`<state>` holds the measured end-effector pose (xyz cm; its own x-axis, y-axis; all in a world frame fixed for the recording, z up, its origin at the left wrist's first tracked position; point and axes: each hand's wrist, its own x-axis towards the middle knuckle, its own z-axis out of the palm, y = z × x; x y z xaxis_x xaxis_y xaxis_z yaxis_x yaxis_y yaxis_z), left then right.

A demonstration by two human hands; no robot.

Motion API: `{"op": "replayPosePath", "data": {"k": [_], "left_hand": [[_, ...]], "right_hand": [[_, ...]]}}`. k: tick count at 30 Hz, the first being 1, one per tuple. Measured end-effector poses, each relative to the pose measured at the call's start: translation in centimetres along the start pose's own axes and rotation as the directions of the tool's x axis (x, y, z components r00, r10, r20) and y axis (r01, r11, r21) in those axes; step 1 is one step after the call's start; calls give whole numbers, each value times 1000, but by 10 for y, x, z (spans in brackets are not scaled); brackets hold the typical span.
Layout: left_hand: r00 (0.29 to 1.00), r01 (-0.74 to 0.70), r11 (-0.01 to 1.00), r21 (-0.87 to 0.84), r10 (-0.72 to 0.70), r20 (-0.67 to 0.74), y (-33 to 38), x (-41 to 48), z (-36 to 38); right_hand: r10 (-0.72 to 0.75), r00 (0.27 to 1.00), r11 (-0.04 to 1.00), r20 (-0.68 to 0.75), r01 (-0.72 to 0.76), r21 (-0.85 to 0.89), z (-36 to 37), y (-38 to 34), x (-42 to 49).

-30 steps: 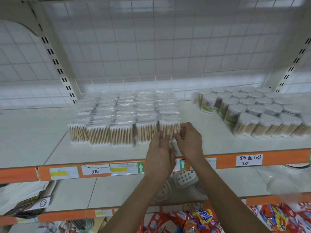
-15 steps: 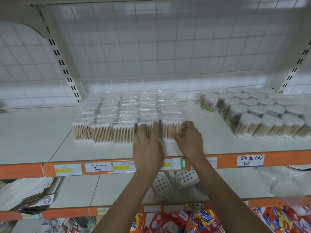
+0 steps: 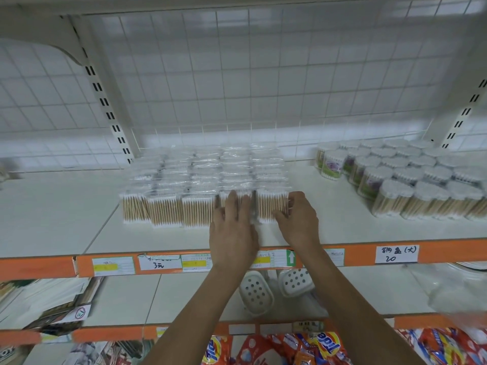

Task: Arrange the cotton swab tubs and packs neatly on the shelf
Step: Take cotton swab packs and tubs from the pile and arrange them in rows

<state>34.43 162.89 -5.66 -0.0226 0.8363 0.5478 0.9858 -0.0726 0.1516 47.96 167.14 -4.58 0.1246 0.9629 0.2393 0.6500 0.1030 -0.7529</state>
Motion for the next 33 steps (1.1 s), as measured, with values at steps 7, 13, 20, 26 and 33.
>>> {"op": "replayPosePath", "data": {"k": [7,13,20,26,33], "left_hand": [[999,-20,997,-68,18,-32,-6,0,-9],[993,4,996,-90,-15,-121,-38,6,-39],[981,116,992,58,-106,-161,-126,1,-72],[967,228,961,158,-204,-155,-226,-14,-104],[954,299,917,264,-277,-119,-333,-26,-140]], "right_hand": [[-121,969,991,-215,105,-85,-7,-16,-13],[-327,914,944,-239,327,-41,8,-63,-21],[-498,866,867,-36,496,-52,80,-128,-44],[-587,803,808,107,589,10,157,-193,-69],[-596,765,797,244,601,62,240,-266,-99]]}}
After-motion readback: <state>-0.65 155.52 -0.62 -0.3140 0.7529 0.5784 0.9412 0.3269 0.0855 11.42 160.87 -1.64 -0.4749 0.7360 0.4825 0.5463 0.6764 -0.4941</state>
